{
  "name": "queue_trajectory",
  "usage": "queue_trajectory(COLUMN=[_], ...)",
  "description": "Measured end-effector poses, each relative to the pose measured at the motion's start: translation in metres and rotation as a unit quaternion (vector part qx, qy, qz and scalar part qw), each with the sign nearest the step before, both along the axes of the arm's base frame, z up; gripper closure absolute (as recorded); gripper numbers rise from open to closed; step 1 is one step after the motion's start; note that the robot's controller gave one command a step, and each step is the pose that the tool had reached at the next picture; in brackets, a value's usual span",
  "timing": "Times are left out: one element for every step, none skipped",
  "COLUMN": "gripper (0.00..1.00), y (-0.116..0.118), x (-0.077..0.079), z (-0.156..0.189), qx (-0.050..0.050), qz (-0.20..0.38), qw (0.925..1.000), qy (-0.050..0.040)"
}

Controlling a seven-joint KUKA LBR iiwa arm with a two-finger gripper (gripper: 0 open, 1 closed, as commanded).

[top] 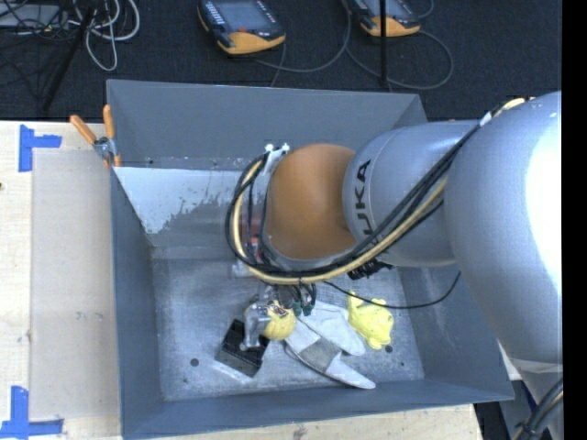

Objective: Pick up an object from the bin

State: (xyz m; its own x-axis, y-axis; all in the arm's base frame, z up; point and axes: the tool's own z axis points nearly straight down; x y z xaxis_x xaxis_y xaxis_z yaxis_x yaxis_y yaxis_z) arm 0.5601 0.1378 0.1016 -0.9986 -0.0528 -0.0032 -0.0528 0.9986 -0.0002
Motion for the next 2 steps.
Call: queue_trajectory(gripper=[1.0, 1.0], y=[0.0023, 0.0023], x=[-0.0552, -0.0552], z=[-0.024, -0.024], qx=[0.0, 0.0], qz=[0.005, 0.005], qw=[1.0, 1.0], qy=[0.0045, 0.0045])
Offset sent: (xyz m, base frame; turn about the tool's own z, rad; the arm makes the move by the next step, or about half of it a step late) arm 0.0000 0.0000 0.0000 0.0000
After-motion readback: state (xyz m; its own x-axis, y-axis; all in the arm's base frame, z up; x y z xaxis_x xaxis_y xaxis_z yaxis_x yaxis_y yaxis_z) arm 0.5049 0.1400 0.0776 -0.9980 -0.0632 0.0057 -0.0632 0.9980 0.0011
